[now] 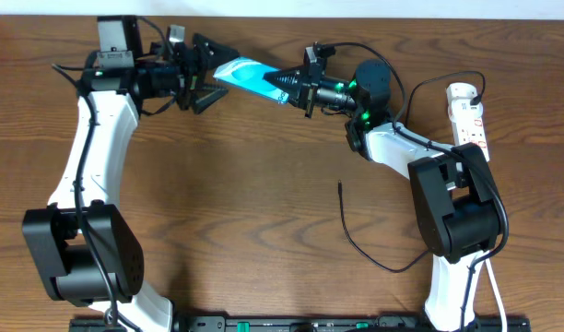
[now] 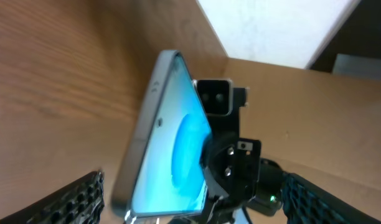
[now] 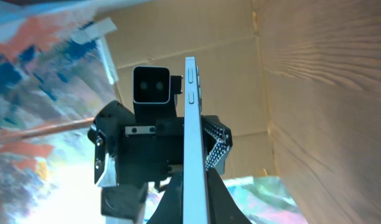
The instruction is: Plug charger to phone and switch on socket
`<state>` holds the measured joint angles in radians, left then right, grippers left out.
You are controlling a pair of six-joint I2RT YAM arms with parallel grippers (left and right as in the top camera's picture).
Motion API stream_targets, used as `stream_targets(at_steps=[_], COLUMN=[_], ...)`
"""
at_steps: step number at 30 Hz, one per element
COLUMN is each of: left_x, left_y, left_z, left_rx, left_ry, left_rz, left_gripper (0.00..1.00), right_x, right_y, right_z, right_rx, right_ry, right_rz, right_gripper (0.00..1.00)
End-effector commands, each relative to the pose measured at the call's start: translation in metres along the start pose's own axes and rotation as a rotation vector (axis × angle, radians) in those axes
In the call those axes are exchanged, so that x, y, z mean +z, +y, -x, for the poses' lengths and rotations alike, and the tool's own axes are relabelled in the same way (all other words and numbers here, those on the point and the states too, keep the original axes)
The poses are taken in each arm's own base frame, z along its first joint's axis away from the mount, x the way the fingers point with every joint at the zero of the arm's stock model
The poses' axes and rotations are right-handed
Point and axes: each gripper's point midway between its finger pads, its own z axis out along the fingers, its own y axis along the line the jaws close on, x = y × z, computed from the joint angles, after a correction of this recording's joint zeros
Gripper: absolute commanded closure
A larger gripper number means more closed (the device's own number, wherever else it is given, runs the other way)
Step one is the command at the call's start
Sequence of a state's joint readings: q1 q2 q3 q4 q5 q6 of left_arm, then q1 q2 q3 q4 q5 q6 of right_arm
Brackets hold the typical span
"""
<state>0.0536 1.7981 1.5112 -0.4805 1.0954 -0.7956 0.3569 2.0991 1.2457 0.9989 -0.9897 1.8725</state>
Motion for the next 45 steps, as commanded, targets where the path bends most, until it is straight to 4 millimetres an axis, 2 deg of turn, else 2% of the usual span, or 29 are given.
stream_targets(at_steps=[1, 7, 17, 18, 21, 23, 33, 37, 38, 40, 45], left_x=[0.01, 0.023, 0.024, 0.023, 0.023, 0.023, 0.02, 0.02, 0.019, 0.019, 0.019], left_y=[-0.011, -0.017, -0.011, -0.011, -0.013, -0.015, -0.015, -0.016, -0.016, -0.016, -0.016], left_z=[-0.004, 0.0, 0.011, 0.012, 0.015, 0.018, 0.028, 0.029, 0.03, 0.03, 0.03], left_rx=[-0.018, 0.027, -0.001, 0.0, 0.011, 0.01, 0.0, 0.005, 0.005, 0.004, 0.005], left_ry=[0.007, -0.036, -0.104, -0.11, -0.124, -0.137, -0.188, -0.192, -0.193, -0.191, -0.191], left_rz=[-0.022, -0.003, 0.036, 0.039, 0.033, 0.03, 0.036, 0.032, 0.032, 0.03, 0.03], left_gripper=[0.09, 0.09, 0.1, 0.14, 0.38, 0.49, 0.5, 0.71, 0.8, 0.92, 0.92], right_x=[0.008, 0.024, 0.039, 0.04, 0.04, 0.04, 0.04, 0.04, 0.04, 0.039, 0.036], right_y=[0.019, 0.024, 0.031, 0.031, 0.031, 0.031, 0.03, 0.03, 0.03, 0.031, 0.032], right_z=[0.004, 0.001, -0.001, -0.001, -0.001, -0.001, -0.003, -0.003, -0.003, -0.002, 0.002], right_rx=[0.039, 0.076, 0.094, 0.095, 0.094, 0.095, 0.093, 0.093, 0.093, 0.092, 0.084], right_ry=[-0.055, -0.107, -0.182, -0.182, -0.181, -0.181, -0.17, -0.17, -0.17, -0.175, -0.183], right_rz=[0.062, 0.108, 0.17, 0.17, 0.17, 0.169, 0.165, 0.165, 0.165, 0.165, 0.167], right_gripper=[0.99, 0.99, 0.99, 0.99, 0.99, 0.99, 0.99, 0.99, 0.99, 0.99, 0.99])
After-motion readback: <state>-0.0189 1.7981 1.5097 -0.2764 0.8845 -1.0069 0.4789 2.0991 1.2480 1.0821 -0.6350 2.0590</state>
